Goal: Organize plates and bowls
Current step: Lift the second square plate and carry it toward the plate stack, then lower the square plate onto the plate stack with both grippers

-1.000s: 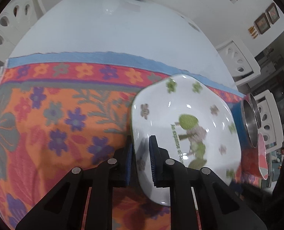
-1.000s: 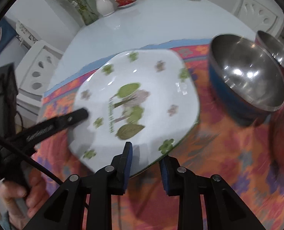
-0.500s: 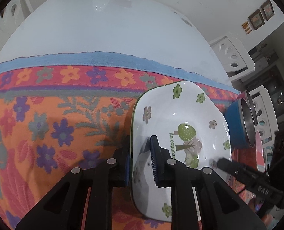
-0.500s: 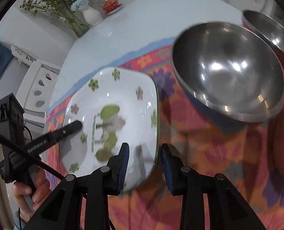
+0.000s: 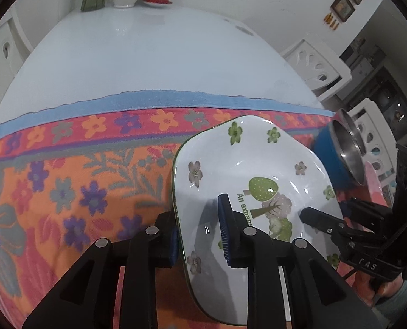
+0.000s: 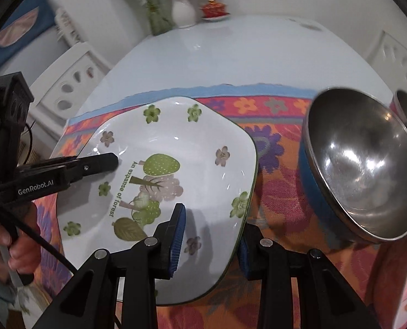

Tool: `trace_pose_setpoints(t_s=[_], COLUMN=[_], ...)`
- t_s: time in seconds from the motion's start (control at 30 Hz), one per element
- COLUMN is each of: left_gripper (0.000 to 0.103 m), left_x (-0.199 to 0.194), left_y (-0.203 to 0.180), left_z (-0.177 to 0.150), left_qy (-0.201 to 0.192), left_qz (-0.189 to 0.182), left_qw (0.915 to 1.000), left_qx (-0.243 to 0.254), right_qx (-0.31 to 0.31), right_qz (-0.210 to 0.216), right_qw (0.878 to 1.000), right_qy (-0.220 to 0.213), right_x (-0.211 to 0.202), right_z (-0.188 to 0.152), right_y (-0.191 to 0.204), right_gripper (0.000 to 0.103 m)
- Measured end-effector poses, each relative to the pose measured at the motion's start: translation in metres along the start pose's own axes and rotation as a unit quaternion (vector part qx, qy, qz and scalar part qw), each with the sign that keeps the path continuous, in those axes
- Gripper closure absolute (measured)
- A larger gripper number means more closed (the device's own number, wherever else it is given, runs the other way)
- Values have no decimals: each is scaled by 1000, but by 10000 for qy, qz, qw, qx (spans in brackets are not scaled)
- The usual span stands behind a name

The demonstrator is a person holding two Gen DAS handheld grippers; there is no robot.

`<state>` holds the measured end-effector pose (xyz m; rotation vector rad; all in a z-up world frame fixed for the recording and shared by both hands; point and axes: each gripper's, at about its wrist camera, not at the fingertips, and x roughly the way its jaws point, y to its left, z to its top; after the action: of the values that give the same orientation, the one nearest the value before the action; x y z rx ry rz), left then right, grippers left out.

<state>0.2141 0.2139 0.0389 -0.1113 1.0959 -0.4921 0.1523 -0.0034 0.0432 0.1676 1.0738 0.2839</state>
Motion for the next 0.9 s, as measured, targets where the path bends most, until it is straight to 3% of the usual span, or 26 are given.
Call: trace_pose_setpoints(t_s=[0.47, 0.9], left_gripper=[83, 83], left_x=[-117, -202], left_y=[-19, -31], left_z=[-44, -137], left_qy=[-742, -1158], left_qz=[295, 642], left_qw=[9965, 9881], left_qx=[-257, -787], right_qx=[-305, -612], right_qz=[589, 972], right_qw=[9976, 9934], right_qy=[-185, 14], right_x=[-76, -141], right_z=[-21, -101], right_y=[55, 117], right_gripper=[71, 71])
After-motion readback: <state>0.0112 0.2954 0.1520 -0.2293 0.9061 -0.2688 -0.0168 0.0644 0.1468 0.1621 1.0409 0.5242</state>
